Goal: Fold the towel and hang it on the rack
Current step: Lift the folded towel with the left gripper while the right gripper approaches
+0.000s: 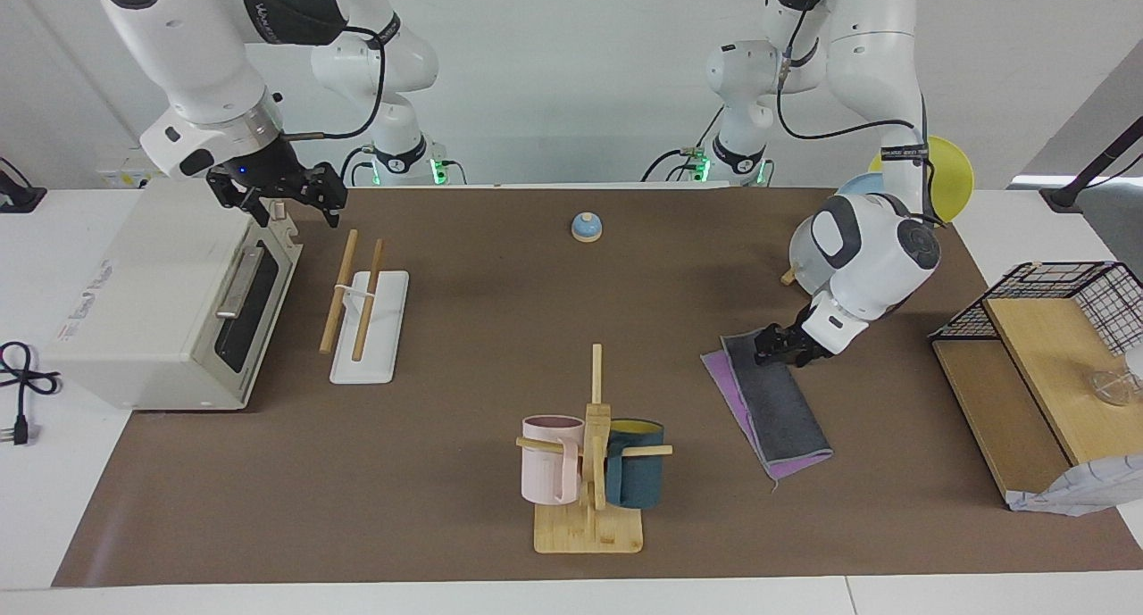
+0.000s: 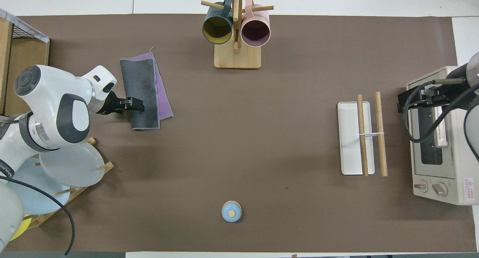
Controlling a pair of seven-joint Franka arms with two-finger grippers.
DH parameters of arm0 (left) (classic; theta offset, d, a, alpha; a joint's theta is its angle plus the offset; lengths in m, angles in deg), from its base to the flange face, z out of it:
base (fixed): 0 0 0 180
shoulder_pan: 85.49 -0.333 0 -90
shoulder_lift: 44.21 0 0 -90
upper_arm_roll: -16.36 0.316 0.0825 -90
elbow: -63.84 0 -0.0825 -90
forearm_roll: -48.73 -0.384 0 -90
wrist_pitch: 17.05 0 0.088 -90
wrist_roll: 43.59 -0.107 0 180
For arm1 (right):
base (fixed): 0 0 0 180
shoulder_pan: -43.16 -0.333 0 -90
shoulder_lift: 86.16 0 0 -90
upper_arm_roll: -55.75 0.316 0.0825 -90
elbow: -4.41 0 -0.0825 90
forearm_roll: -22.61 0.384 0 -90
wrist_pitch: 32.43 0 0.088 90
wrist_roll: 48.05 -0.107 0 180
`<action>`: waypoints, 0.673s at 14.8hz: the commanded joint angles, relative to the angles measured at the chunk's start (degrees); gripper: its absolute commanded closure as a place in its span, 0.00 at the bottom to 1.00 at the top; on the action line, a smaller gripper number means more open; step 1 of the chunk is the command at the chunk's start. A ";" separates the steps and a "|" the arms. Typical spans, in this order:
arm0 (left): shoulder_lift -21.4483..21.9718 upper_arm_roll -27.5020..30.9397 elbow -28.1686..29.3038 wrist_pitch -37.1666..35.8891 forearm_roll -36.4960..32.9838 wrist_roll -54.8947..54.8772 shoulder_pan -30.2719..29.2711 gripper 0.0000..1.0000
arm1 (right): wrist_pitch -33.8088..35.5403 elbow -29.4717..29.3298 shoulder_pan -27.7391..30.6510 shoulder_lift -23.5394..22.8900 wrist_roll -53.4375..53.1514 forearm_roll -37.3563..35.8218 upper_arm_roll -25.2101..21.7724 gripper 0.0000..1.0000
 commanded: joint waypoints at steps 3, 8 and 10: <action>-0.02 0.10 0.63 0.97 2.01 -0.94 0.17 0.29 | -2.42 3.35 -0.63 2.26 -2.45 2.81 1.39 0.00; -0.20 0.10 0.89 1.59 3.59 -0.94 0.26 0.35 | -2.51 3.35 -0.55 2.17 -7.04 9.23 1.30 0.00; -0.20 0.10 0.89 1.59 3.85 -0.94 0.26 0.40 | -4.87 4.66 -0.81 2.44 -7.56 13.09 1.39 0.00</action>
